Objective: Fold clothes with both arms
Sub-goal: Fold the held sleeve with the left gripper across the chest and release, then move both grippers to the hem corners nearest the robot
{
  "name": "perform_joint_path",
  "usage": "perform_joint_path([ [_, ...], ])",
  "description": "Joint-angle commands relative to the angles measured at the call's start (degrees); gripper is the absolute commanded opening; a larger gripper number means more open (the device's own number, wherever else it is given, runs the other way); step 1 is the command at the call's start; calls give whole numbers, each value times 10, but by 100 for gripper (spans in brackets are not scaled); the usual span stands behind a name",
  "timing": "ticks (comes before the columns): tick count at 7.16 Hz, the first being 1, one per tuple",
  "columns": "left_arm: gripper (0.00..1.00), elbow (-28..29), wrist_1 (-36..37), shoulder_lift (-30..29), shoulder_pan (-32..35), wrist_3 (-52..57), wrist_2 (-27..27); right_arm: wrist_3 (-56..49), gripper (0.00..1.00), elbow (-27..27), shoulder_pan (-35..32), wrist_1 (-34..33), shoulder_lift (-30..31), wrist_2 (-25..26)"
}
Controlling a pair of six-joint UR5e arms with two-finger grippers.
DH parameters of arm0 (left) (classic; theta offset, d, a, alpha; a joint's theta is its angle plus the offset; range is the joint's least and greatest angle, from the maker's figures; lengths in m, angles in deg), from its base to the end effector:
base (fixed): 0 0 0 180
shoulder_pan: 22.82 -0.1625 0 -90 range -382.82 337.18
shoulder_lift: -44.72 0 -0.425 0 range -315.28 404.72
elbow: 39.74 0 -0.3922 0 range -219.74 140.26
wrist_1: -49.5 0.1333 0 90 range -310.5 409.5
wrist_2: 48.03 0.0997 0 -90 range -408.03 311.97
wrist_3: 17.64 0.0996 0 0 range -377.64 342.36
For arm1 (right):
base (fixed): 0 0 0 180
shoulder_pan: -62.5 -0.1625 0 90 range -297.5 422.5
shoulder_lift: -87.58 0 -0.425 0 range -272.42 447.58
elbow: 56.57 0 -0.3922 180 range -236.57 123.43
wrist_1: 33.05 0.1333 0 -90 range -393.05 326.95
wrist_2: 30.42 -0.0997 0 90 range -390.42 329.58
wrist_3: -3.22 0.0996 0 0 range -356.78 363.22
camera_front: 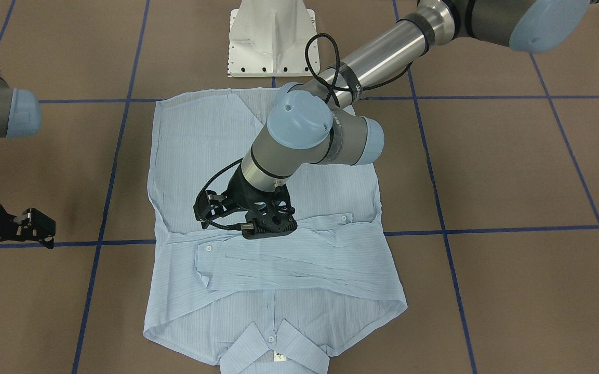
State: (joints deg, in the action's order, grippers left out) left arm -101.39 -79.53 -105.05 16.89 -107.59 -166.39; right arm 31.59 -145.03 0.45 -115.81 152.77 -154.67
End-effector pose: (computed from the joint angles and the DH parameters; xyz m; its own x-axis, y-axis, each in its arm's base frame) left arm 0.5742 -0.5887 0.1074 0.2576 -0.2130 -0.9425 0.2176 0.9631 -0.1581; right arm -0.2441 -0.6248 0.4136 0.7165 -0.2014 0.6679 0.0720 0.9737 0.2163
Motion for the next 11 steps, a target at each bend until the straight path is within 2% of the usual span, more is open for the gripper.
perform_joint_path([
  [1,100,-137,102,85,2,34,1,132,100,-97,62,52,68,20],
  [2,100,-228,170,137,3,84,4,208,100,-144,108,79,109,36],
  [3,100,-343,223,209,3,120,5,263,100,-199,157,79,146,60],
  [4,100,-427,270,259,5,146,6,297,100,-235,204,79,177,81],
  [5,100,-479,300,291,9,163,12,332,100,-261,267,79,201,133],
  [7,100,-542,303,334,7,170,35,435,100,-295,377,81,219,208],
  [8,100,-553,322,339,3,169,36,473,100,-309,415,80,223,223],
  [11,100,-555,332,336,1,169,36,478,90,-305,436,76,249,217],
])
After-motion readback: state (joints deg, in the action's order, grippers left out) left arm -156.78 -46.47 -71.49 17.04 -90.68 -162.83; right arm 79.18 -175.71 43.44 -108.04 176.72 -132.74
